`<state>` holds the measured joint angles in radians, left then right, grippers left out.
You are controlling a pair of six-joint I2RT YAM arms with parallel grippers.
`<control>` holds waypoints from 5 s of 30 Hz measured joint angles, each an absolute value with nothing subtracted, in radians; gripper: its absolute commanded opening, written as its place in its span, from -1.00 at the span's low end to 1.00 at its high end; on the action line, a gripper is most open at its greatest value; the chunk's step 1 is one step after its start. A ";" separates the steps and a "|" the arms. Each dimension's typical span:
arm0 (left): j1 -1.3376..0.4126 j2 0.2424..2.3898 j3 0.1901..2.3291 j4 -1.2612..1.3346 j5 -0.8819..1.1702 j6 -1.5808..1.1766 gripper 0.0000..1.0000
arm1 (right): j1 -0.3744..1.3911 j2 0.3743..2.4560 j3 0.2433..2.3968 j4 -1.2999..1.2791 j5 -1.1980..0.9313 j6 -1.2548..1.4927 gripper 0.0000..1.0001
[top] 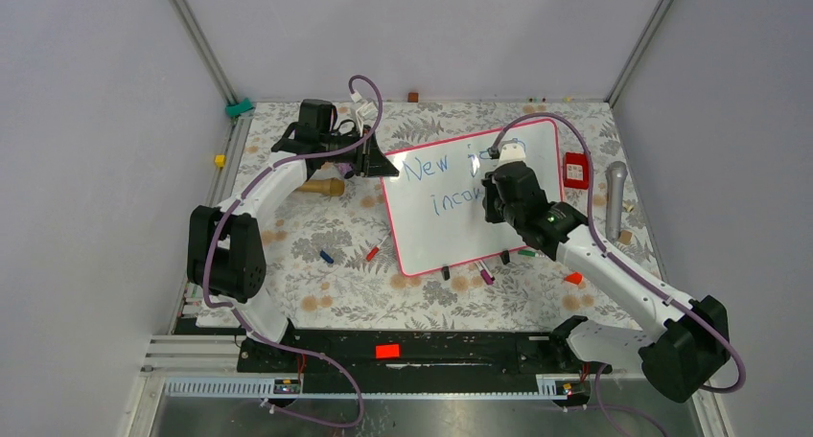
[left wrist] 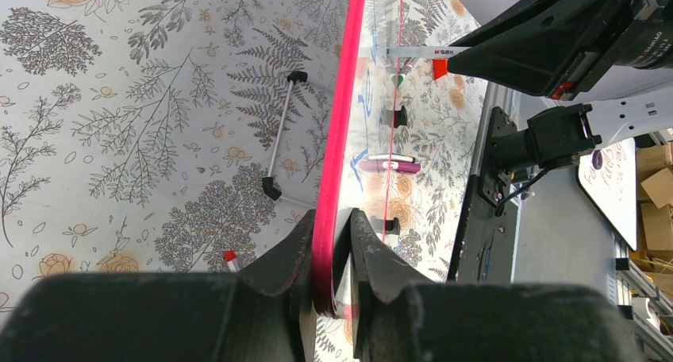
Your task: Write a sentence on the whiteboard
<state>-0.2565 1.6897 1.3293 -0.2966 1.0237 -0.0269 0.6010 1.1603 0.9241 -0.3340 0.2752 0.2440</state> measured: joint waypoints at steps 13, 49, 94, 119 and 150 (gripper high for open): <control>-0.257 1.690 1.329 -0.297 1.026 -0.027 -0.77 | 0.600 1.140 0.925 -0.363 0.305 0.239 -1.00; -0.258 1.689 1.329 -0.297 1.025 -0.027 -0.77 | 0.565 1.168 0.965 -0.336 0.338 0.213 -1.00; -0.258 1.689 1.329 -0.297 1.024 -0.027 -0.77 | 0.539 1.191 0.991 -0.372 0.323 0.230 -1.00; -0.260 1.688 1.335 -0.309 1.024 -0.017 -0.80 | 0.457 1.079 0.966 -0.348 0.318 0.225 -1.00; -0.221 1.726 1.486 -0.670 1.010 0.229 -1.00 | 0.032 1.148 1.023 -0.321 0.267 0.342 -1.00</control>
